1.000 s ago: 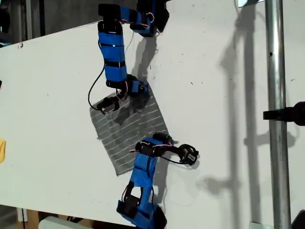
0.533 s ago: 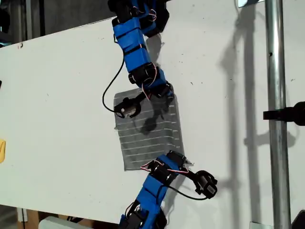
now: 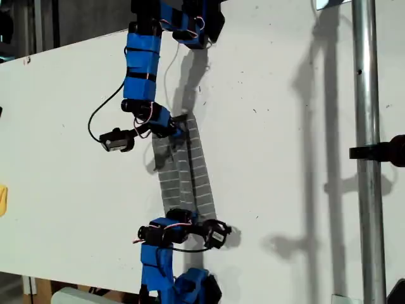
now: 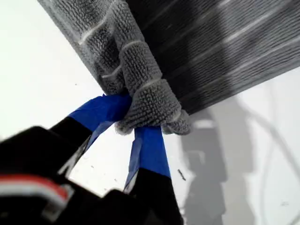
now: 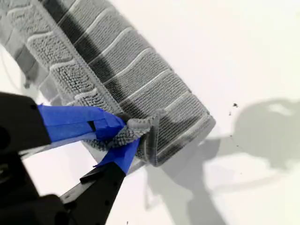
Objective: Grasp corners of a towel and fold twice.
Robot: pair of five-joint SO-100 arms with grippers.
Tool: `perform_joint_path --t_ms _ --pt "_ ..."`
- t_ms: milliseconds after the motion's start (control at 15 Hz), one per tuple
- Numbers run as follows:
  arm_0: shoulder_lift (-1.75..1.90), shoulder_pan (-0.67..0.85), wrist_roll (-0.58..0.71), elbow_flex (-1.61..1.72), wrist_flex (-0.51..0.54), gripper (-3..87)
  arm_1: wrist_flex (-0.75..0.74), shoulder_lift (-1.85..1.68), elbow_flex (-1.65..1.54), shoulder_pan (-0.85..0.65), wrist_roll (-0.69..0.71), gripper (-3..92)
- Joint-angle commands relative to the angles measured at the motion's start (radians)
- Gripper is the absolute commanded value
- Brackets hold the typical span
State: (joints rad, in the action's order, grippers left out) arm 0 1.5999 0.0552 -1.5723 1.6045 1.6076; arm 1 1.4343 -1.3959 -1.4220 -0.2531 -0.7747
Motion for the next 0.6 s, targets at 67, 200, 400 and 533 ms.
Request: perform_joint_path --t_ms 67,200,400,533 --pt "0.041 0.276 0.221 0.02 -0.008 -2.9 -0.091 0.094 0.114 -0.252 0.209 -0.3" --pt "0.006 0.422 0.385 -0.023 -0.038 -2.9 -0.14 0.184 0.252 -0.368 0.318 -0.3" --pt "0.061 0.517 0.5 -0.13 -0.009 -2.9 -0.12 0.117 0.354 -0.44 0.376 -0.3" --pt "0.115 0.502 0.482 -0.011 -0.049 -2.9 -0.149 0.018 0.17 -0.407 0.35 -0.3"
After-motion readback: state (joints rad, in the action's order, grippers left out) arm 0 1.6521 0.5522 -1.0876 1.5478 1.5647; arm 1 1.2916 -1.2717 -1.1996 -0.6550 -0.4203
